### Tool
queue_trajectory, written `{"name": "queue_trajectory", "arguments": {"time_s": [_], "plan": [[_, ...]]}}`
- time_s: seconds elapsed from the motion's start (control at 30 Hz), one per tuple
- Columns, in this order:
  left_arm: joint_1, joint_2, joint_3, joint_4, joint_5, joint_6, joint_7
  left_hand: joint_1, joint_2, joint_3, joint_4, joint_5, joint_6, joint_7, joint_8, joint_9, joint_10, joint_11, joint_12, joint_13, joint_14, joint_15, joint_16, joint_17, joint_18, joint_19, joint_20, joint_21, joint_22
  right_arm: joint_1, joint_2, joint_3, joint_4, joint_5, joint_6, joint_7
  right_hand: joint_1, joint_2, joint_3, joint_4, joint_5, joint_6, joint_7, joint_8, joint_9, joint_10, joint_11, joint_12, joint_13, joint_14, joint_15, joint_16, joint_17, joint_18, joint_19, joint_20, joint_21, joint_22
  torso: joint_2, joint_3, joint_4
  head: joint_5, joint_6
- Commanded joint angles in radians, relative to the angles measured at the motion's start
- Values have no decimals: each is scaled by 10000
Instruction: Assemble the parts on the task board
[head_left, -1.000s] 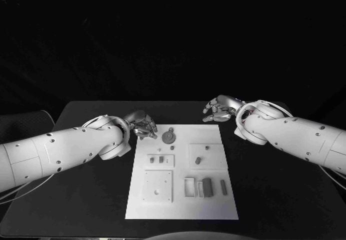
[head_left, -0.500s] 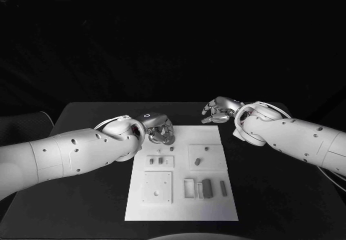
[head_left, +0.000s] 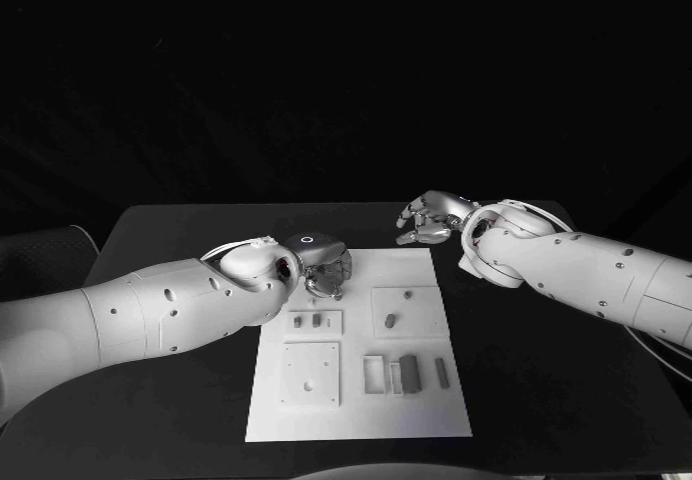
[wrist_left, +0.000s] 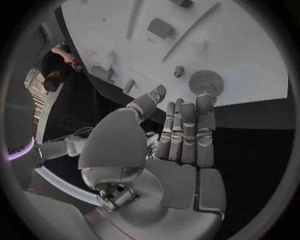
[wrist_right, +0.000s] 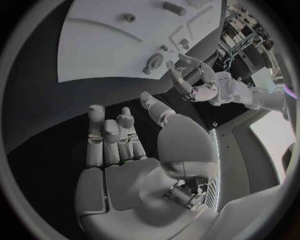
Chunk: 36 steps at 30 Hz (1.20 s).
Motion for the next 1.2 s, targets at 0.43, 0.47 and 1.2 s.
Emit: {"name": "queue_trajectory", "arguments": {"time_s": [0.43,0.47,1.2], "plan": [[-473,244,7,-715,-456,143,407,289,-200,-184,187,-15,-167,-74,-79,-179,213,-301,-298,-3,1369,-281,1705,264,1190,1455,-268,1508,477,-4,-16,4,56,9,119,56,-108,20,6,71,38,-4,82,-27,-10,-66,-7,74,-18,30,-26,-31,17,410,34,-71,-29,95,-1,-20,17,-111,-114],[-494,255,7,-736,-454,78,451,300,-192,-171,195,-7,-175,-80,-83,-192,231,-320,-318,4,1545,-299,1791,241,1259,1584,-285,1627,462,-4,-26,4,66,9,118,54,-108,20,6,71,38,-4,82,-27,-10,-66,-7,74,-19,30,-26,-31,17,410,34,-71,-29,95,-9,-19,12,-109,-122],[-540,360,8,-794,-334,-181,548,247,198,-51,291,-27,114,-134,95,-216,513,-403,-379,97,2333,-386,1838,-5,1405,2120,-313,1951,392,-4,-11,4,60,9,131,55,-109,28,6,73,38,-3,82,-25,-12,-68,-6,80,-25,32,-25,-30,18,410,37,-72,-28,95,-13,5,13,-121,-121]]}}
